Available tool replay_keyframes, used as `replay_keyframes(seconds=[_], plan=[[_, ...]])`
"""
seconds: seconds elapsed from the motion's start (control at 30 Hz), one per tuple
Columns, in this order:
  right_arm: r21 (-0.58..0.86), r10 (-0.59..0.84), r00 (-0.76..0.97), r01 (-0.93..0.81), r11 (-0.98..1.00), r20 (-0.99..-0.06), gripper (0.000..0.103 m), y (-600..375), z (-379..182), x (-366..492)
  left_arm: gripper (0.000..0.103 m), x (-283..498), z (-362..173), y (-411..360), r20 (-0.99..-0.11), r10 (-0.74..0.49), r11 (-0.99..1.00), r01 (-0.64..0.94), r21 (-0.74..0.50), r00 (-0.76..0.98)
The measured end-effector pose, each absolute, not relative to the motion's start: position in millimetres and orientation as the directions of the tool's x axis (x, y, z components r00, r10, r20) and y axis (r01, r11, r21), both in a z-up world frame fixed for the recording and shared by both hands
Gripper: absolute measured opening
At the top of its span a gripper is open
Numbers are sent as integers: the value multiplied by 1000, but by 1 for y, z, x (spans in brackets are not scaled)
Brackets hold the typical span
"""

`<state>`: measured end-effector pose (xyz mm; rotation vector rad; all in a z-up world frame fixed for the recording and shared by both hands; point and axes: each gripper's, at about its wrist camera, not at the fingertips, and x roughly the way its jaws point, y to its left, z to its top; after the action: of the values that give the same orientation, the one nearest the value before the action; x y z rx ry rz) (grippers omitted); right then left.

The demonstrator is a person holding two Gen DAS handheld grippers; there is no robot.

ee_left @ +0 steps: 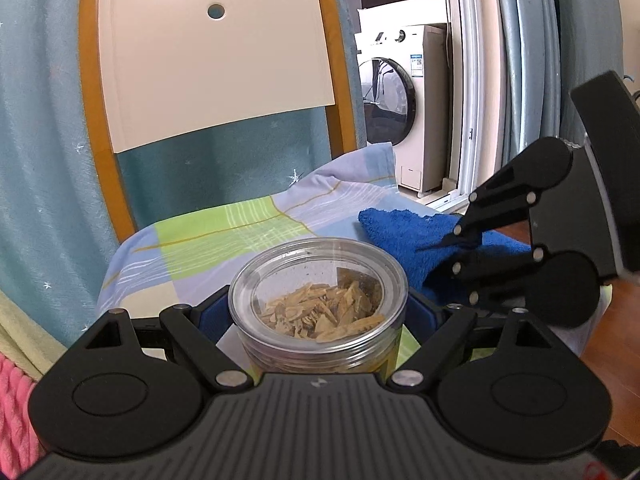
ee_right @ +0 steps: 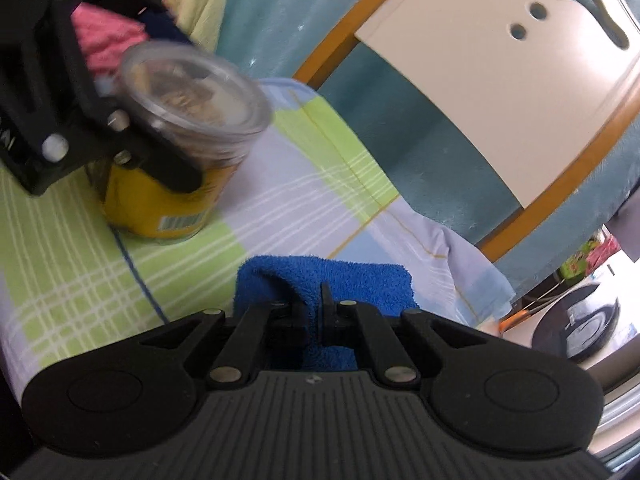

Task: Clean container
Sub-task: 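Set the jar upright on the cloth with the left gripper while the right gripper drops the towel beside it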

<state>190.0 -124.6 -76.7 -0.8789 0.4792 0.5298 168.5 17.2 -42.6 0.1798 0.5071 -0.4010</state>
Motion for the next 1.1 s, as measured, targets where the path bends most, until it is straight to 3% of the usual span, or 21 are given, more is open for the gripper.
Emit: replay_keyframes(seconds=[0.33, 0.43, 0.57, 0.67, 0.87, 1.1], plan=[[-640, 186, 799, -577, 507, -572, 7, -130, -75, 163, 88, 168, -39, 14, -520, -306, 910, 406, 88, 798], [-647, 188, 805, -571, 506, -563, 7, -134, -70, 150, 97, 163, -34, 16, -490, -296, 916, 390, 99, 820], [-642, 189, 817, -551, 533, -544, 7, -140, -57, 131, 100, 159, -24, 19, -486, -276, 926, 364, 95, 829], [-563, 193, 824, -514, 647, -532, 7, -151, -39, 120, 101, 149, -16, 24, -494, -254, 937, 338, 87, 832], [-273, 173, 823, -367, 889, -542, 7, -177, -11, 107, 102, 123, -16, 25, -540, -212, 958, 283, 51, 815], [-14, 190, 791, -243, 970, -582, 7, -196, -1, 86, 102, 94, -17, 11, -584, -170, 969, 242, 46, 794]])
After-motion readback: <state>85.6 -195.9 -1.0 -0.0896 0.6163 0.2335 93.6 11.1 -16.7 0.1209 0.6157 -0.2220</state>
